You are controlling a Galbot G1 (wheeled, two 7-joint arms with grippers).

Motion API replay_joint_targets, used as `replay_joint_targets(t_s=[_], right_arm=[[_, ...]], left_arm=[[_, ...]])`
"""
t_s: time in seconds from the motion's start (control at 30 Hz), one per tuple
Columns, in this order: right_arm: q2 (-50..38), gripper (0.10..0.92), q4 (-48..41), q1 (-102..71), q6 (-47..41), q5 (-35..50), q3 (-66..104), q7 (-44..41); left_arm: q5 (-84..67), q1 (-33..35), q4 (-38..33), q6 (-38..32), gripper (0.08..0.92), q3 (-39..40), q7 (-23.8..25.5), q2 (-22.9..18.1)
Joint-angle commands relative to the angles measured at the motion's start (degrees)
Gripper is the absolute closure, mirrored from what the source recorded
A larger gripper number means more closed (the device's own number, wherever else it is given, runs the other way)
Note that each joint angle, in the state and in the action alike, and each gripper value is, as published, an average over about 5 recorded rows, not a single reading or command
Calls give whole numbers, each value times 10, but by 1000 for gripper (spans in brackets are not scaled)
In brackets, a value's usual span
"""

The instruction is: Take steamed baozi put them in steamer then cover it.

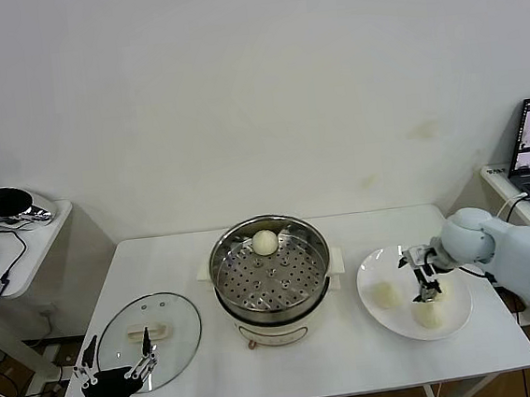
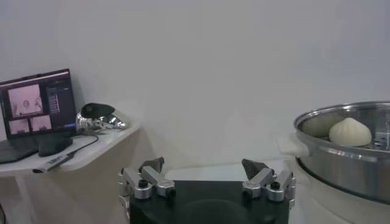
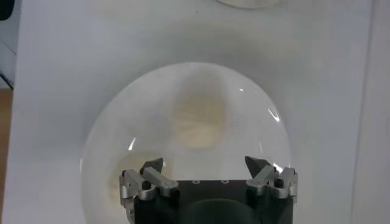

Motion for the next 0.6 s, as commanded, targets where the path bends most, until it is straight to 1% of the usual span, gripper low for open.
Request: replay_joint_targets(t_s=[0.03,0.4,0.5,0.6], right_arm=[[41,203,-39,-24,6,-8,18,-1],[72,205,-60,-27,2,-17,17,-2],[71,232,-59,-28,-2,-24,17,-7],[69,298,-61,-27,-4,-29,17,-10]], left_arm=[[0,0,1,0,177,-2,0,0],[0,-1,4,-2,177,-2,-2,-1],[0,-2,5,-2,177,-2,-3,-1],[0,-3,5,-2,177,-2,-3,-2]])
